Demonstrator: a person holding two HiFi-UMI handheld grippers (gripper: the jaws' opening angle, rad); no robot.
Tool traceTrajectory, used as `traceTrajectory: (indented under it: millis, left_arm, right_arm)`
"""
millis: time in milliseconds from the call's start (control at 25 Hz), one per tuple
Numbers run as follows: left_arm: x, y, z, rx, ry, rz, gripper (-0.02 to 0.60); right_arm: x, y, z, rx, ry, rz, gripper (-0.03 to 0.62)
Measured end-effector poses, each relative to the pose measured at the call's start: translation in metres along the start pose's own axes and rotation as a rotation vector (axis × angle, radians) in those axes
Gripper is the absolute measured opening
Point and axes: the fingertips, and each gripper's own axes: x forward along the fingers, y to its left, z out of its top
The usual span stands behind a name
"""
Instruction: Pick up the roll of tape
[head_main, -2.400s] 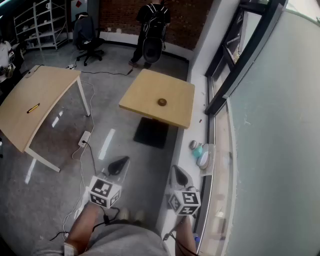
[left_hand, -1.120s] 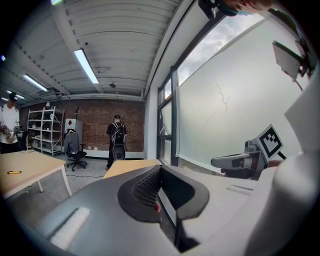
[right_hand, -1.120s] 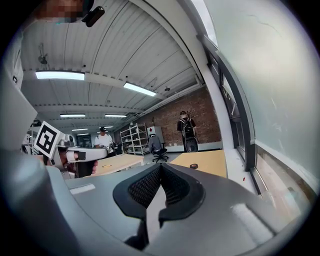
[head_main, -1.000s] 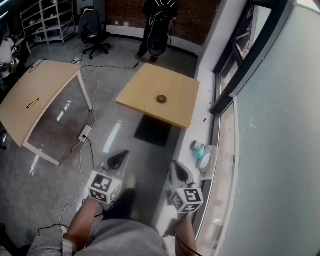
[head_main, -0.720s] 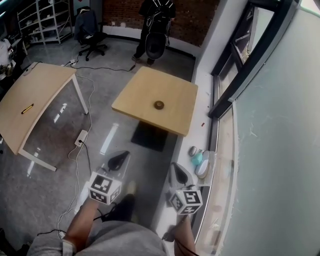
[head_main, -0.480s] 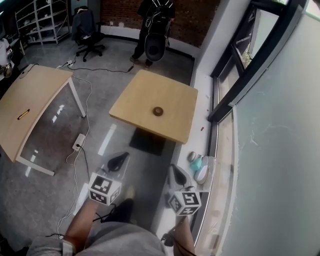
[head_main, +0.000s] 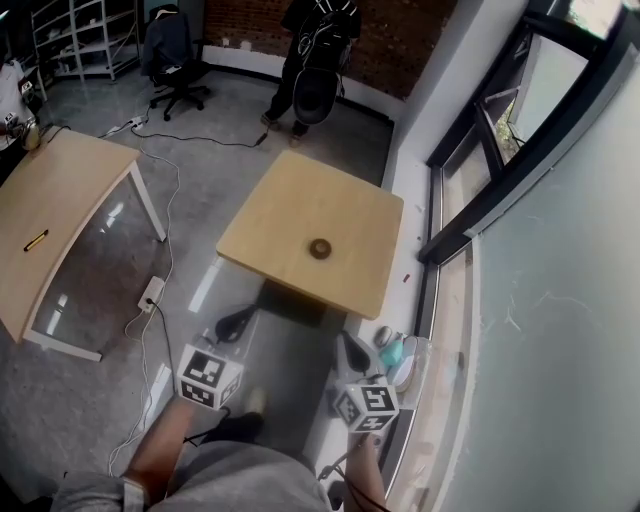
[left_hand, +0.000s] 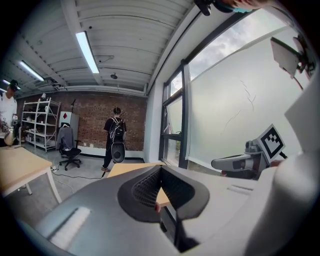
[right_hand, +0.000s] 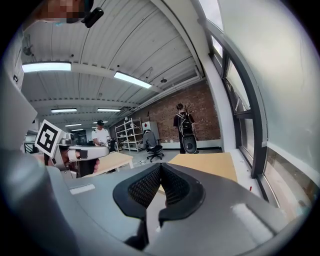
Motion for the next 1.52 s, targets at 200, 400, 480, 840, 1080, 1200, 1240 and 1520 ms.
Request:
traceTrajectory:
  millis: [200, 400, 480, 840, 1080, 1200, 1240, 1520]
  left_arm:
    - [0.028, 0.019, -0.003, -0.011, 0.013, -0.008, 0.0]
    - [0.055, 0.025, -0.008, -0.021, 0.034, -0.039, 0.0]
    - [0.065, 0.025, -0.011, -0.02, 0.048, -0.055, 0.0]
    - [0.121, 0.023, -0.03, -0.012, 0.11, -0.086, 0.0]
    - [0.168, 0.02, -0.044, -0.006, 0.149, -0.078, 0.0]
    - [0.189, 0.012, -0.05, -0.017, 0.169, -0.075, 0.0]
    - [0.196, 0.01, -0.051, -0.017, 0.175, -0.076, 0.0]
    - [0.247, 0.007, -0.067, -0.025, 0.216, -0.069, 0.0]
  right_arm:
    - [0.029, -0.01, 0.002, 0.003, 0.013, -0.008, 0.014]
    - [0.047, -0.027, 0.0, 0.002, 0.031, -0.037, 0.014]
    - [0.052, -0.035, -0.001, 0.005, 0.034, -0.047, 0.014]
    - [0.083, -0.072, -0.019, 0.015, 0.104, -0.06, 0.014]
    - [0.105, -0.118, -0.028, 0.039, 0.121, -0.066, 0.014]
    - [0.114, -0.14, -0.028, 0.047, 0.132, -0.06, 0.014]
    - [0.117, -0.146, -0.028, 0.05, 0.137, -0.057, 0.014]
    - [0.144, -0.187, -0.036, 0.087, 0.173, -0.043, 0.014]
